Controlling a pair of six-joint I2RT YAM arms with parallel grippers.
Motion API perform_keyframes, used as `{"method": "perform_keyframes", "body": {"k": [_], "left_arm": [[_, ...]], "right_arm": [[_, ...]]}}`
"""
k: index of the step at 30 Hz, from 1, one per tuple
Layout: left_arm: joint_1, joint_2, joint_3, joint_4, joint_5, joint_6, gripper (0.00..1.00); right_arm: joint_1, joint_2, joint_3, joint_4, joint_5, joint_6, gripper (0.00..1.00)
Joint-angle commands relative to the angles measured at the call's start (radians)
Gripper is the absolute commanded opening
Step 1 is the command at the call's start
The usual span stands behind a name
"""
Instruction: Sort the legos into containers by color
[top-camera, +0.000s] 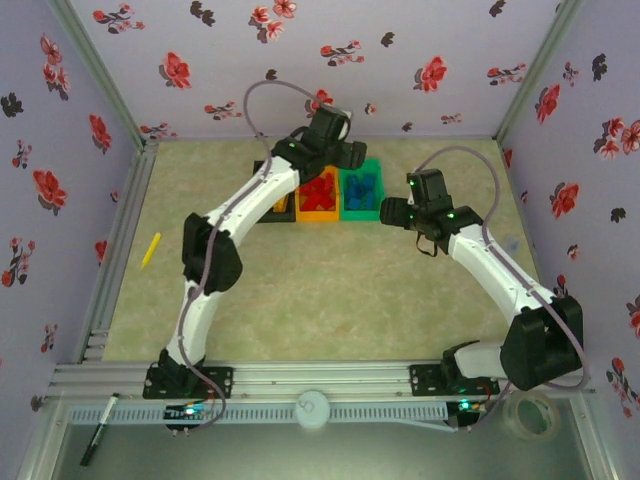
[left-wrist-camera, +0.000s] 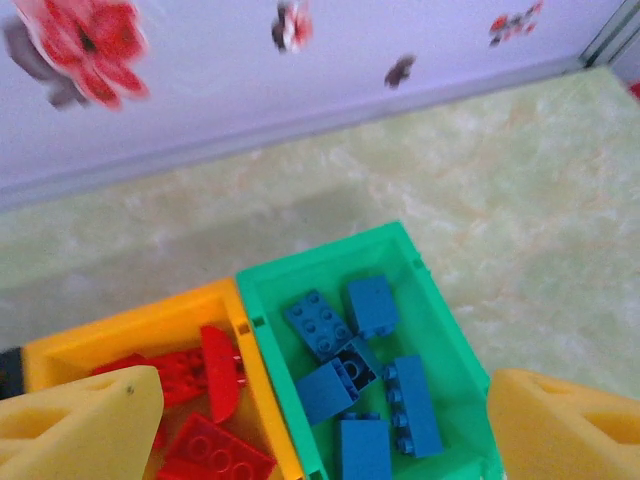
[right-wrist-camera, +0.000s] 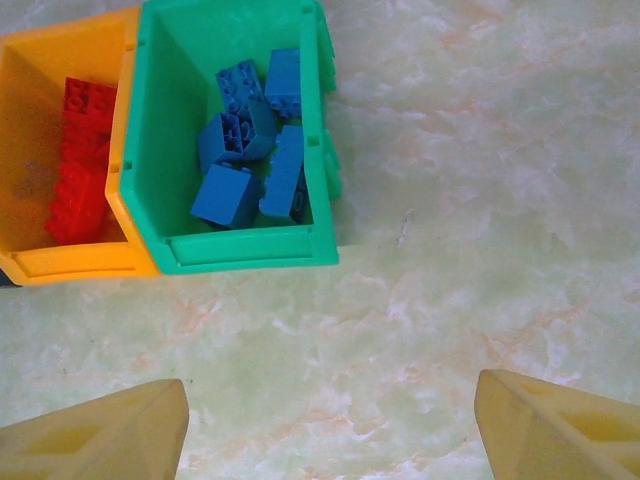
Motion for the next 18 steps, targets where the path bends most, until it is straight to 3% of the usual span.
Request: {"method": "perform_keyframes", "body": {"k": [1,14,18], "left_arm": [[0.009,-0.088,-0.040,0.028,-0.033,0.048,0.86],[0.055,-0.284,-0.263,0.008,-0.111,0.133,0.98],[0.076,-0.377,-0.344,0.005,-0.164,0.164,1.00]], "right_arm": [[-0.006,-0.018,0.009,-0.027,0.030,0.005,0.78],[-0.058,-0.049,0.069,-0.077,0.042,-0.071,0.99],[-0.106,-0.053,0.082,-0.074,0.002,-0.064,1.00]]}}
